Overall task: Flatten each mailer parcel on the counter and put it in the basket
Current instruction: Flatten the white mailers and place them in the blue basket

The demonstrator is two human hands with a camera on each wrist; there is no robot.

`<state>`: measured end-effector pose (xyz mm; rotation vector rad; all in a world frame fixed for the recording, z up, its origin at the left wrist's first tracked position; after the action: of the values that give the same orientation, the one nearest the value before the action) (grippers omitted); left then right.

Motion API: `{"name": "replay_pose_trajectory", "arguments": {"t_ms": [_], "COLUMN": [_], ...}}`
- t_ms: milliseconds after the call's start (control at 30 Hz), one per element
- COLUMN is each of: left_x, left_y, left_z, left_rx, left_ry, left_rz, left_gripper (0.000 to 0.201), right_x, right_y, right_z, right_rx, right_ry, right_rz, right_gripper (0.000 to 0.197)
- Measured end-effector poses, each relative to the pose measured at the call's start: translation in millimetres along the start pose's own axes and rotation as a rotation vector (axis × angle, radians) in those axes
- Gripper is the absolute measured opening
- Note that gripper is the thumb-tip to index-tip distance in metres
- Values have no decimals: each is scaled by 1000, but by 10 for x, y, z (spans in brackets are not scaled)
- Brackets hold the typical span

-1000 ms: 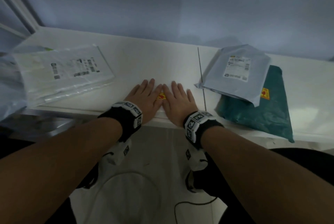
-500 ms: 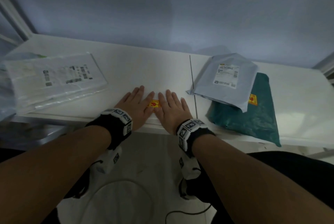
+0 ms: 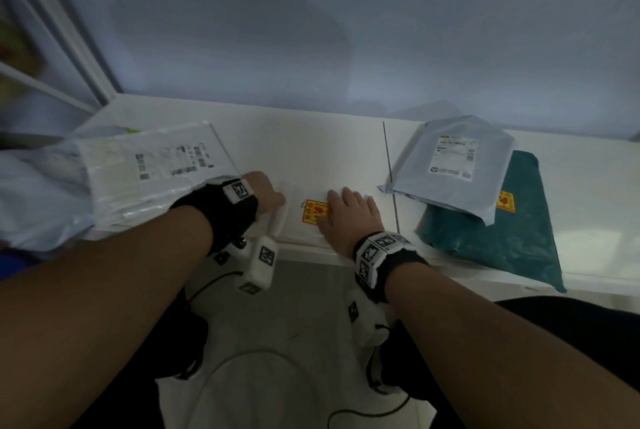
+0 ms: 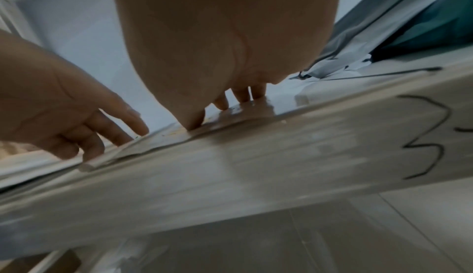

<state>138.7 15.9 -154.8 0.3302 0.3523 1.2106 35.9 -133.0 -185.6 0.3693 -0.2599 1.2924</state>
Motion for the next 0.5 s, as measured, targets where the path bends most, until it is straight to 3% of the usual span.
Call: {"name": "replay_pose_trajectory", "arguments": {"t_ms": [233, 367, 500], "left_x": [-143, -376, -652], "left_y": [11, 102, 363], "left_z": [-167, 182, 838], "left_rx": [32, -91, -247], "left_ry": [63, 63, -83], "left_rz": [-3, -165, -366], "left_gripper": [36, 19, 23], "right_x": [79, 140, 369], "right_y": [16, -5, -119], "right_z": [56, 302, 1158], "right_rx": [12, 67, -20], "right_ry": [-9, -96, -333], "right_rz": [-74, -137, -42], "right_gripper": [57, 77, 93]}}
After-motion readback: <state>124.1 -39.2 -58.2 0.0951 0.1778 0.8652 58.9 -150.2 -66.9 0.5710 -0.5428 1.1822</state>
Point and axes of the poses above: each hand's wrist, its own y-axis away from the middle knuckle, its own z-axis out of the back of the hand, x = y × z, the point moved 9 cm from there along -y, towards the middle knuckle, and after that the axes turned 12 degrees about -y, right-handed, at the moved point
